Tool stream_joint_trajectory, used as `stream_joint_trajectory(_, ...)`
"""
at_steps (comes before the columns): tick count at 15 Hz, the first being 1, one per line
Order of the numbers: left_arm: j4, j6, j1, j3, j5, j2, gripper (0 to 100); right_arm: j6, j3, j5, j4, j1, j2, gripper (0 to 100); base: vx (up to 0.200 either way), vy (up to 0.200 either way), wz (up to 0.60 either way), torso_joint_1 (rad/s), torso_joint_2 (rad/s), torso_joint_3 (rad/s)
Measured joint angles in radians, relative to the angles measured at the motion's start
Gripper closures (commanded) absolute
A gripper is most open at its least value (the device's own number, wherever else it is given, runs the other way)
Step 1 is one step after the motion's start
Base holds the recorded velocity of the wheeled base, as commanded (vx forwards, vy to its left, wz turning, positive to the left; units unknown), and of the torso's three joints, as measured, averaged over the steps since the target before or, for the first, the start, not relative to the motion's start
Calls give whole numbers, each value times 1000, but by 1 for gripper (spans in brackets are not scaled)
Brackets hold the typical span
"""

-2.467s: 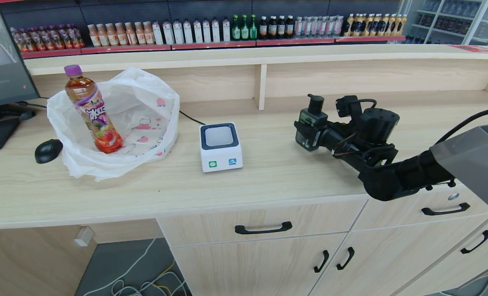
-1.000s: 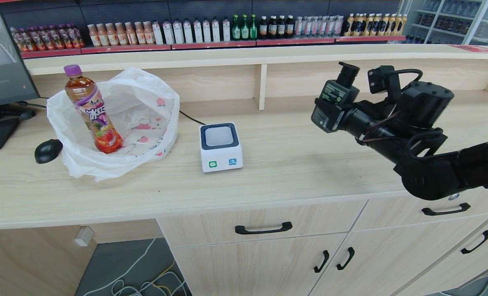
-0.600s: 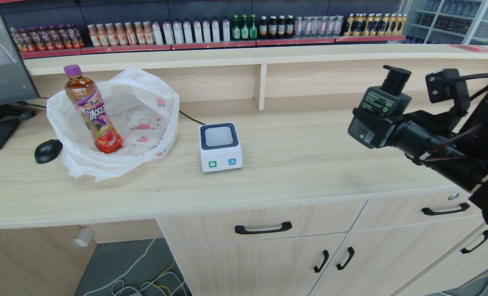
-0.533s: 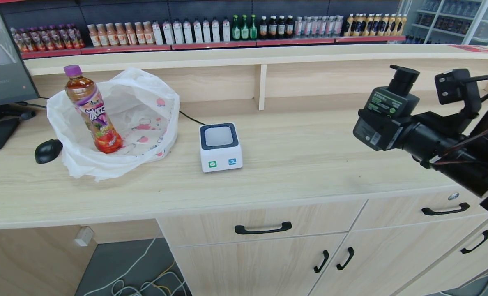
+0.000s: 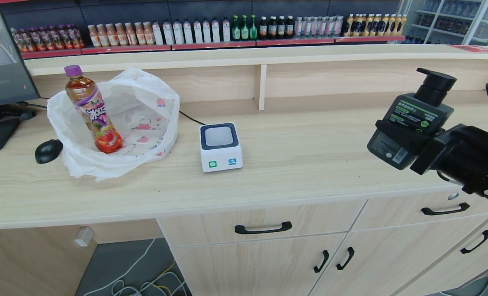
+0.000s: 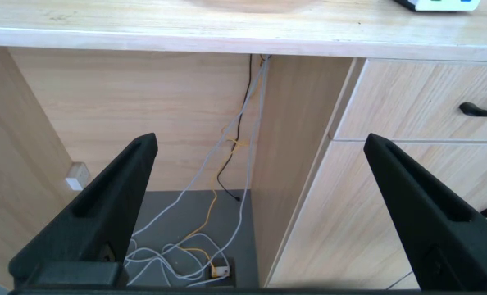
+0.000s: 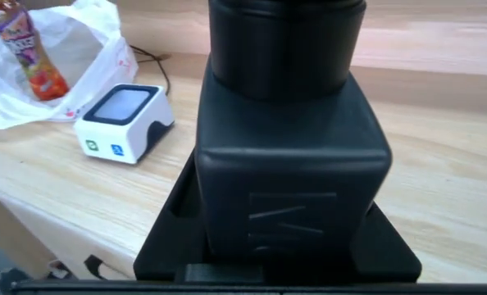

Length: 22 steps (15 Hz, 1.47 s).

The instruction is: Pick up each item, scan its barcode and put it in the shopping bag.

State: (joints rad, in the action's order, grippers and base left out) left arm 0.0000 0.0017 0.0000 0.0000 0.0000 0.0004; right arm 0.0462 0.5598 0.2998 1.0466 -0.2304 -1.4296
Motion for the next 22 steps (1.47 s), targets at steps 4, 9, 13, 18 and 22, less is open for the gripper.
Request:
stream_joint_trajectory(4, 0, 0, 0, 0, 0, 0, 0, 169, 11, 135, 44, -35, -12, 100, 0, 0, 0, 0, 0, 0)
stream_joint_trajectory(9, 0, 0, 0, 0, 0, 0, 0, 436, -2, 158, 486, -211, -125, 100, 0, 0, 0, 0, 0, 0)
stream_joint_trajectory(13, 0, 0, 0, 0, 0, 0, 0, 609, -7, 162, 523, -281, -201, 100, 0, 0, 0, 0, 0, 0)
stream_joint_trajectory(18, 0, 0, 0, 0, 0, 0, 0, 861, 10, 169, 524, -353, -193, 100, 0, 0, 0, 0, 0, 0)
stream_joint_trajectory(22, 0, 0, 0, 0, 0, 0, 0, 894, -20, 168, 523, -377, -183, 100, 0, 0, 0, 0, 0, 0)
